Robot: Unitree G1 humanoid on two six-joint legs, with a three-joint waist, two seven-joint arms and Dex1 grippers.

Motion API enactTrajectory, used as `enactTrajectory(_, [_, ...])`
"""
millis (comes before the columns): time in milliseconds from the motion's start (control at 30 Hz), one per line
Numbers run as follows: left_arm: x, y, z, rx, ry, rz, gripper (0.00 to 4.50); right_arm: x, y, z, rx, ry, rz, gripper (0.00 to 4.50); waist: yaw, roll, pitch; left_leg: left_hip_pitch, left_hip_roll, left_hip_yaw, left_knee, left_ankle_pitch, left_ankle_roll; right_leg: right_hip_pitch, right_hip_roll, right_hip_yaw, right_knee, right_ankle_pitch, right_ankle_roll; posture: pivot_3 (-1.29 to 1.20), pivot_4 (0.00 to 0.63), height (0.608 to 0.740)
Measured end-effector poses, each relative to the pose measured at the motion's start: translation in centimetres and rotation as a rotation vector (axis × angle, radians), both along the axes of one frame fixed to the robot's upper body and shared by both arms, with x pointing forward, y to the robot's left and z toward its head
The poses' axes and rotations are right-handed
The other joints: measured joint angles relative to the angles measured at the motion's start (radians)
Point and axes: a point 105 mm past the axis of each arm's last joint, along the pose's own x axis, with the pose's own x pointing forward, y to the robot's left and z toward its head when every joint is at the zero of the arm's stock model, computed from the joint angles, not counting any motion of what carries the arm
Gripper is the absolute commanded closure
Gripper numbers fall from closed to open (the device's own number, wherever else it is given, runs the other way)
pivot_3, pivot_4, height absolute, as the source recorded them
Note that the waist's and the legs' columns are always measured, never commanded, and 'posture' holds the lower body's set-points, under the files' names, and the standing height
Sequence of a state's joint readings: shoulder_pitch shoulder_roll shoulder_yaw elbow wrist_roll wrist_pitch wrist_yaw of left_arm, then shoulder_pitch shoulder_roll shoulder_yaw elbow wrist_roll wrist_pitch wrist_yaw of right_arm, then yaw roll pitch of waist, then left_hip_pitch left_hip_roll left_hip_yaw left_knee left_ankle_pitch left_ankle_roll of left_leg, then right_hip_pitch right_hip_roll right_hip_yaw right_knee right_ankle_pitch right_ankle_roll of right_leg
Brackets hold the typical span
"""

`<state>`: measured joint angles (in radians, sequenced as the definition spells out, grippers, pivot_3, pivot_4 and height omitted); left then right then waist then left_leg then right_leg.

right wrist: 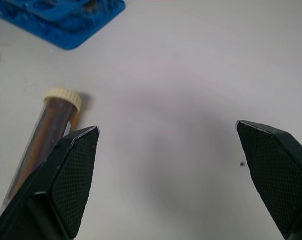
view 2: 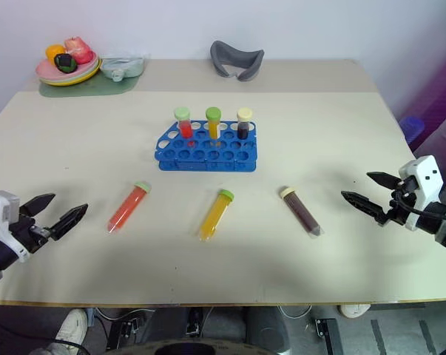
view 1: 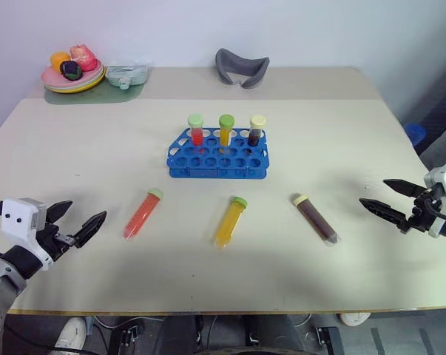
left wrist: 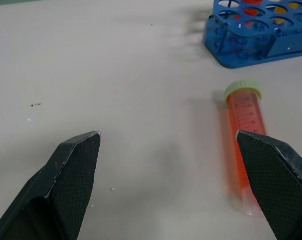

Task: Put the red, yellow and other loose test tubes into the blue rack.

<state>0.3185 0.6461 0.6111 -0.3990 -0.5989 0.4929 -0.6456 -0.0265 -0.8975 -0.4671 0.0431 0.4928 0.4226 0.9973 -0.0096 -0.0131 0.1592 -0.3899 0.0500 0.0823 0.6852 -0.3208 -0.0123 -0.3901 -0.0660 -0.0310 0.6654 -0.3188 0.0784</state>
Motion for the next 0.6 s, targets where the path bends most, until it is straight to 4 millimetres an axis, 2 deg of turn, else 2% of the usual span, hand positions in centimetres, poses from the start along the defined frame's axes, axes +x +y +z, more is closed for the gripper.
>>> enactTrajectory(233, [0.65, -0.12, 0.68, 0.0, -0.036, 0.002, 0.07, 0.13, 0.32, -0.34, 0.008, -0.005, 0.006, 0.0, -0.002, 0.0, 0.0, 0.0, 0.0, 0.0, 0.0, 0.0, 0.0, 0.0, 0.0, 0.0, 0.0, 0.0, 0.0, 0.0, 0.15, 0.735])
enactTrajectory(600, [0.85, -0.66, 0.63, -0.005, -0.038, -0.015, 0.07, 0.56, 0.21, -0.01, -0.003, -0.023, -0.017, 0.0, 0.0, 0.0, 0.0, 0.0, 0.0, 0.0, 0.0, 0.0, 0.0, 0.0, 0.0, 0.0, 0.0, 0.0, 0.0, 0.0, 0.15, 0.735])
